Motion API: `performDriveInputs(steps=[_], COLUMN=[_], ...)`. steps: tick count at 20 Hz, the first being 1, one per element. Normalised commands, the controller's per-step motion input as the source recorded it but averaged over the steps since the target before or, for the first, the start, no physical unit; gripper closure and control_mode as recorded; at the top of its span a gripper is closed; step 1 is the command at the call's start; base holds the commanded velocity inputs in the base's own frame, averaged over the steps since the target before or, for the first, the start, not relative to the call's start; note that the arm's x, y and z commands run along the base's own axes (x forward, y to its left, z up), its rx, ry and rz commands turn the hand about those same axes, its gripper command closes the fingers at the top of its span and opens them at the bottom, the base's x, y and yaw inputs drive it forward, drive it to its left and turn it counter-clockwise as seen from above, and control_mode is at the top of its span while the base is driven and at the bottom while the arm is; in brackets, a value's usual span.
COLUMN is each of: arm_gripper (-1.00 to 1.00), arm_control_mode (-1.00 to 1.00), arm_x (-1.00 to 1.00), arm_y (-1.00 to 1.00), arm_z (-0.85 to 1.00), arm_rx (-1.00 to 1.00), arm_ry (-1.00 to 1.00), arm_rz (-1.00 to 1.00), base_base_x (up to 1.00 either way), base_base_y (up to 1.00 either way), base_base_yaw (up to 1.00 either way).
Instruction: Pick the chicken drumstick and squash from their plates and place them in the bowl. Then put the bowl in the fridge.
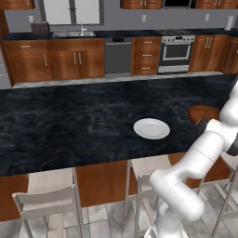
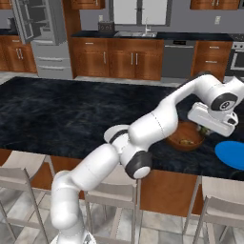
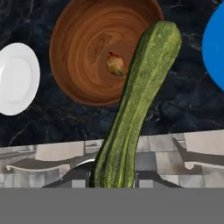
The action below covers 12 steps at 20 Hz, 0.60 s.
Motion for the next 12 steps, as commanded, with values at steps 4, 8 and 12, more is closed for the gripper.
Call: performDriveInputs(steps=[4,8,12], arm_gripper=[1.00,1.00,1.00], arm_control_mode=[-1.00,-1.00,-1.00], arm_x=[-0.20,-0.18,-0.10], arm_y=[0.80,0.77,0.74], arm_z=[-0.02,-0.04,-0.06], arm_rx=[-0.03,-0.09,-0.19], arm_ry=[-0.03,-0.12,-0.23], arm_rz=[-0.06,-0.08,-0.11], base_base_x=[0.00,0.00,0.00], base_base_y=[0.00,0.00,0.00], base_base_yaw=[0.00,0.00,0.00])
